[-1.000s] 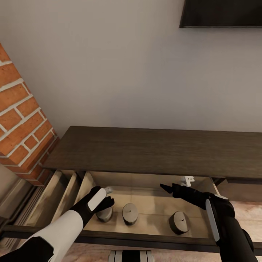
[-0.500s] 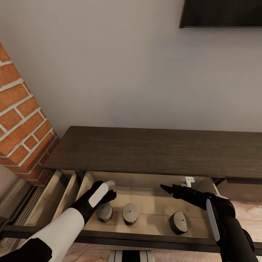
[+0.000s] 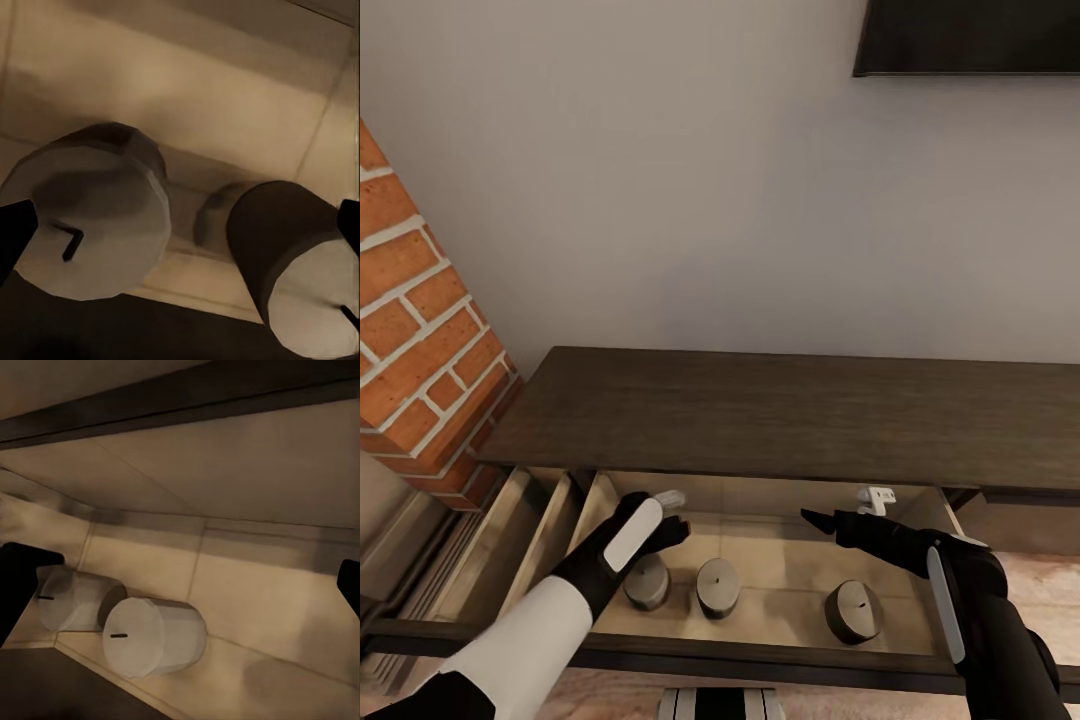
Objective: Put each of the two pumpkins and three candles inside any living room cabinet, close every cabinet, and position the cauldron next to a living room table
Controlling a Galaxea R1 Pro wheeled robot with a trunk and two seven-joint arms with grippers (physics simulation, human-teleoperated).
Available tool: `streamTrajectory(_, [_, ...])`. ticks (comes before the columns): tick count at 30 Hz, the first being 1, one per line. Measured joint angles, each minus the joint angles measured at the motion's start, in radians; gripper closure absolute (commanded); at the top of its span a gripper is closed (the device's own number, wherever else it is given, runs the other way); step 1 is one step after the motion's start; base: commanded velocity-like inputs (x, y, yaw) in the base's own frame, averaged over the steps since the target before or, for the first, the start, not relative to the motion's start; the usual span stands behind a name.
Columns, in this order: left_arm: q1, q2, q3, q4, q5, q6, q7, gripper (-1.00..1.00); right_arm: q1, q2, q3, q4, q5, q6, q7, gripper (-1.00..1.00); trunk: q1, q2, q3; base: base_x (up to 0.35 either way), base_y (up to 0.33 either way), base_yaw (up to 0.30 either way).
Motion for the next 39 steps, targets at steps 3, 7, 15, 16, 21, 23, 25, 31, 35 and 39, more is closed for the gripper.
streamTrajectory(3, [0.011,0.000,-0.001,-0.031,0.000,0.009,0.000,-1.00,0.000,-0.001,-0.001,-0.001,0.000,0.000,0.000,-1.00,0.000,0.000,0.000,0.000,0.000,0.000])
streamTrajectory(7, [0.030,0.001,-0.017,-0.080,0.000,0.027,0.000,-1.00,0.000,-0.001,0.000,-0.003,0.000,0.000,0.000,-1.00,0.000,0.000,0.000,0.000,0.000,0.000])
streamTrajectory(15, [0.050,0.010,-0.223,-0.225,0.111,0.032,-0.005,-1.00,0.000,-0.034,0.004,-0.010,0.002,0.077,0.001,-1.00,0.000,0.000,0.000,0.000,0.000,0.000])
streamTrajectory(16, [0.050,0.013,-0.236,-0.239,0.127,0.032,-0.005,-1.00,0.000,-0.038,0.004,-0.012,0.002,0.089,0.001,-1.00,0.000,0.000,0.000,0.000,0.000,0.000])
streamTrajectory(21, [0.050,0.094,-0.354,-0.432,0.233,0.027,-0.008,-1.00,0.000,-0.105,0.007,-0.029,-0.001,0.169,0.003,-1.00,0.000,0.000,0.000,0.000,0.000,0.000])
streamTrajectory(23, [0.050,0.118,-0.399,-0.474,0.258,0.022,-0.009,-1.00,0.000,-0.121,0.014,-0.030,-0.003,0.179,0.003,-1.00,0.000,0.000,0.000,0.000,0.000,0.000])
streamTrajectory(25, [0.050,0.129,-0.438,-0.496,0.279,0.017,-0.014,-1.00,0.000,-0.131,0.021,-0.030,-0.002,0.184,0.003,-1.00,0.000,0.000,0.000,0.000,0.000,0.000])
streamTrajectory(31, [0.050,0.131,-0.459,-0.496,0.284,0.015,-0.069,-1.00,0.000,-0.138,0.043,-0.031,-0.001,0.186,0.003,-1.00,0.000,0.000,0.000,0.000,0.000,0.000])
streamTrajectory(35, [0.050,0.128,-0.454,-0.510,0.284,0.009,-0.071,-1.00,-0.005,-0.141,0.047,-0.025,-0.006,0.181,-0.001,-1.00,0.000,0.000,0.000,0.000,0.000,0.000])
streamTrajectory(39, [0.050,0.127,-0.435,-0.516,0.284,0.004,-0.071,-1.00,-0.012,-0.138,0.049,-0.020,-0.011,0.182,-0.002,-1.00,0.000,0.000,0.000,0.000,0.000,0.000])
